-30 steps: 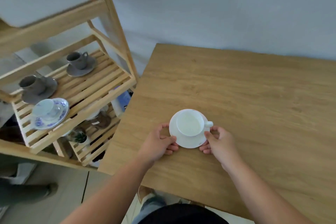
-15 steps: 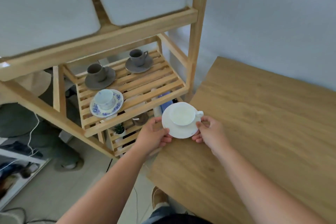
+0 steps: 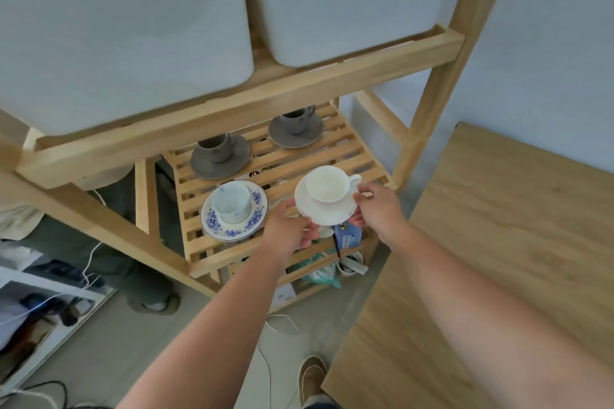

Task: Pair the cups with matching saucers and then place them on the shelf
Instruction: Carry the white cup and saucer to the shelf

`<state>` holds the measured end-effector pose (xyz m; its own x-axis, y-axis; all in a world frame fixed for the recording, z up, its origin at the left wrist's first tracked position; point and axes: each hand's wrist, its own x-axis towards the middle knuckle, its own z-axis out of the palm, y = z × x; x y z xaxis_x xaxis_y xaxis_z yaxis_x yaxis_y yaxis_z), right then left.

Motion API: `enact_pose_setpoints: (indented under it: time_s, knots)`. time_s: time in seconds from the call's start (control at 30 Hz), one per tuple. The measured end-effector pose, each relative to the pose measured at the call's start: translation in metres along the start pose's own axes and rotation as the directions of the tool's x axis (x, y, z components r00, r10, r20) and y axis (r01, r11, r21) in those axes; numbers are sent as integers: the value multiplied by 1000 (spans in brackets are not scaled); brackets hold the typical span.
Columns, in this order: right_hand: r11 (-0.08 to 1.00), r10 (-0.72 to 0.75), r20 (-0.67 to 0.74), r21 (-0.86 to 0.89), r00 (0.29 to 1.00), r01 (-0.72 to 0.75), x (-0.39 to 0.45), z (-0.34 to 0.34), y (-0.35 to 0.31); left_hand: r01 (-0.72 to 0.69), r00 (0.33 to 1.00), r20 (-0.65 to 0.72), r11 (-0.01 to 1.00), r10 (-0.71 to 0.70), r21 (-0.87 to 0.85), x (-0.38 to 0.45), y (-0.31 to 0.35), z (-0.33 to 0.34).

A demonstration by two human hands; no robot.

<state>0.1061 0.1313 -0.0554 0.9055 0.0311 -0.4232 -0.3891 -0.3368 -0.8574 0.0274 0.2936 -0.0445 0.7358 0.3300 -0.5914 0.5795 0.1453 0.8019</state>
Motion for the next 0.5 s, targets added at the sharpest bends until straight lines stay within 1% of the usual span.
enact_pose_setpoints:
  time_s: [0.2,0.33,0.5]
  knots:
    - [996,87,10,23,996,-87,35,27,1,70,998,2,998,-70,5,36,10,-11]
    - [995,95,0,24,996,-95,54,34,-11,27,999,-23,998,-25,58,62,18,-12]
    - [997,71,6,-2,997,-71,75,41,-20,-2,1000,-23,998,4,65,82,21,-13]
